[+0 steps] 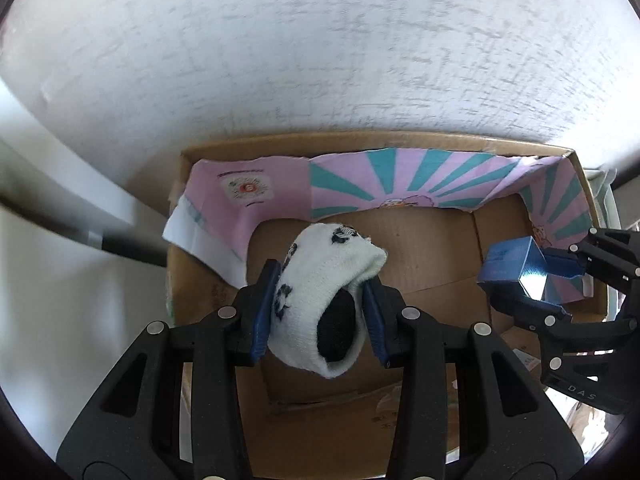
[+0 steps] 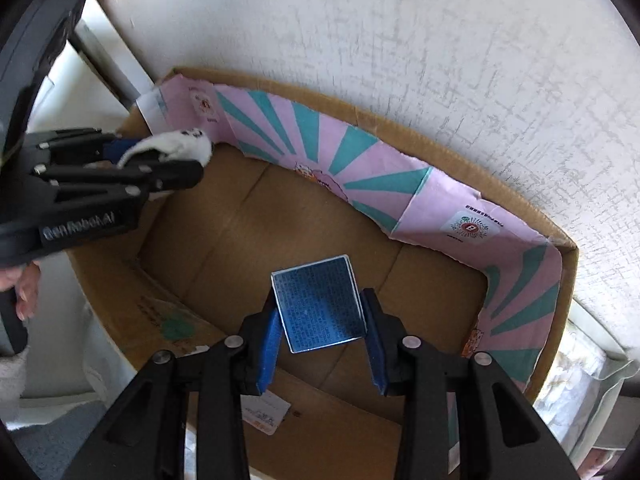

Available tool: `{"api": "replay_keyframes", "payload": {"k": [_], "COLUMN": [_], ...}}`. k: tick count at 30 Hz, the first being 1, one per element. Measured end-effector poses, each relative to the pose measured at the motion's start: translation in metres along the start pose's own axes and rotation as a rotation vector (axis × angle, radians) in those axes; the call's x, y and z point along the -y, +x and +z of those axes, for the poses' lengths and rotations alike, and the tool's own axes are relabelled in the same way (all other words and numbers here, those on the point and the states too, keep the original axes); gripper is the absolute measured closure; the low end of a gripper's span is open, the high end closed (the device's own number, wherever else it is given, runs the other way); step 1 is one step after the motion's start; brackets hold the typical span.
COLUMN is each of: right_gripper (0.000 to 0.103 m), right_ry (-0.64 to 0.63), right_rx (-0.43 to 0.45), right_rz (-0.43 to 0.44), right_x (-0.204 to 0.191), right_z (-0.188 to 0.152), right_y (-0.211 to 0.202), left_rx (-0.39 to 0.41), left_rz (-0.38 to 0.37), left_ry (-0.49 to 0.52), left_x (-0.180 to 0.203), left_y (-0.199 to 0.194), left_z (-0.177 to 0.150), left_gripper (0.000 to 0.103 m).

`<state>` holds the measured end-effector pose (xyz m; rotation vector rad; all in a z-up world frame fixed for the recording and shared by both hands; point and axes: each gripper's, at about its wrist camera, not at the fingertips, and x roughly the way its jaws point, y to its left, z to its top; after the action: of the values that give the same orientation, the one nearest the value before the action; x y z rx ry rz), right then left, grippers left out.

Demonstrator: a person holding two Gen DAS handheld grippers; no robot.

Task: Organize objects
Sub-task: 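Carry sock and sponge into the cardboard box and open both tools, then withdraw both tools from the box back over the bed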

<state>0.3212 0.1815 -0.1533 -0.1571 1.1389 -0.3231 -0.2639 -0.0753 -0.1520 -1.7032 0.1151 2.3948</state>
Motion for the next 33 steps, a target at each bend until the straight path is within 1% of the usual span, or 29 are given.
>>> {"api": "replay_keyframes", "payload": {"k": [2, 4, 5, 6, 7, 8, 9, 10, 11, 15, 16, 17, 18, 22, 23, 25, 27, 28, 30, 32, 33], "right_gripper": [0.068, 0.067, 0.065, 0.056, 0.039, 0.027, 0.005, 0.0, 0.0, 0.0, 0.0, 0.0, 0.0, 0.0, 0.0, 0.0, 0.0, 0.0, 0.0, 0.0, 0.0], "right_ry": [0.009, 0.001, 0.001, 0.005, 0.015, 0.029, 0.05, 0.066, 0.081, 0.104, 0.104, 0.098, 0.096, 0.087, 0.083, 0.08, 0.085, 0.092, 0.11, 0.129, 0.139], "right_rx": [0.005, 0.015, 0.021, 0.025, 0.029, 0.036, 0.046, 0.053, 0.071, 0.112, 0.111, 0.102, 0.099, 0.094, 0.098, 0.116, 0.143, 0.158, 0.192, 0.23, 0.253], "right_rz": [-0.001, -0.008, -0.017, -0.025, -0.026, -0.021, -0.007, 0.003, 0.016, 0.003, -0.007, -0.017, -0.022, -0.034, -0.044, -0.059, -0.083, -0.094, -0.112, -0.132, -0.152], "right_x": [0.0, -0.002, -0.002, -0.003, -0.002, -0.001, 0.002, 0.004, 0.006, 0.008, 0.009, 0.008, 0.011, 0.011, 0.008, 0.005, 0.007, 0.006, 0.008, 0.011, 0.012], "right_z": [-0.001, -0.002, -0.003, -0.005, -0.007, -0.008, -0.011, -0.013, -0.016, -0.031, -0.027, -0.03, -0.039, -0.04, -0.035, -0.036, -0.039, -0.037, -0.04, -0.043, -0.047], "right_y": [-0.005, -0.009, -0.01, -0.013, -0.015, -0.018, -0.022, -0.025, -0.03, -0.046, -0.048, -0.051, -0.062, -0.078, -0.072, -0.078, -0.094, -0.099, -0.12, -0.14, -0.154], "left_rx": [0.014, 0.041, 0.048, 0.057, 0.069, 0.093, 0.104, 0.103, 0.103, 0.107, 0.11, 0.113, 0.115, 0.139, 0.149, 0.173, 0.209, 0.231, 0.266, 0.317, 0.334], "left_rz": [-0.004, 0.013, 0.035, 0.048, 0.053, 0.054, 0.043, 0.033, 0.03, 0.021, 0.02, 0.019, 0.019, 0.011, 0.008, 0.005, -0.001, 0.0, 0.006, 0.015, 0.017], "left_ry": [0.013, 0.029, 0.039, 0.047, 0.051, 0.051, 0.044, 0.033, 0.026, 0.015, 0.013, 0.013, 0.012, -0.001, -0.005, -0.014, -0.021, -0.025, -0.03, -0.043, -0.046], "left_x": [0.005, 0.011, 0.014, 0.017, 0.02, 0.021, 0.022, 0.021, 0.021, 0.021, 0.023, 0.024, 0.026, 0.033, 0.027, 0.025, 0.027, 0.027, 0.031, 0.033, 0.036], "left_y": [-0.002, -0.006, -0.008, -0.011, -0.015, -0.02, -0.023, -0.025, -0.027, -0.026, -0.035, -0.038, -0.04, -0.055, -0.057, -0.071, -0.083, -0.1, -0.116, -0.144, -0.149], "left_z": [0.001, 0.004, 0.006, 0.007, 0.007, 0.007, 0.008, 0.009, 0.01, 0.014, 0.021, 0.02, 0.02, 0.018, 0.015, 0.009, 0.003, 0.0, -0.003, -0.009, -0.012], "left_gripper": [0.067, 0.061, 0.047, 0.015, 0.0, 0.0, 0.0, 0.0, 0.0, 0.0, 0.0, 0.0, 0.0, 0.0, 0.0, 0.0, 0.0, 0.0, 0.0, 0.0, 0.0]}}
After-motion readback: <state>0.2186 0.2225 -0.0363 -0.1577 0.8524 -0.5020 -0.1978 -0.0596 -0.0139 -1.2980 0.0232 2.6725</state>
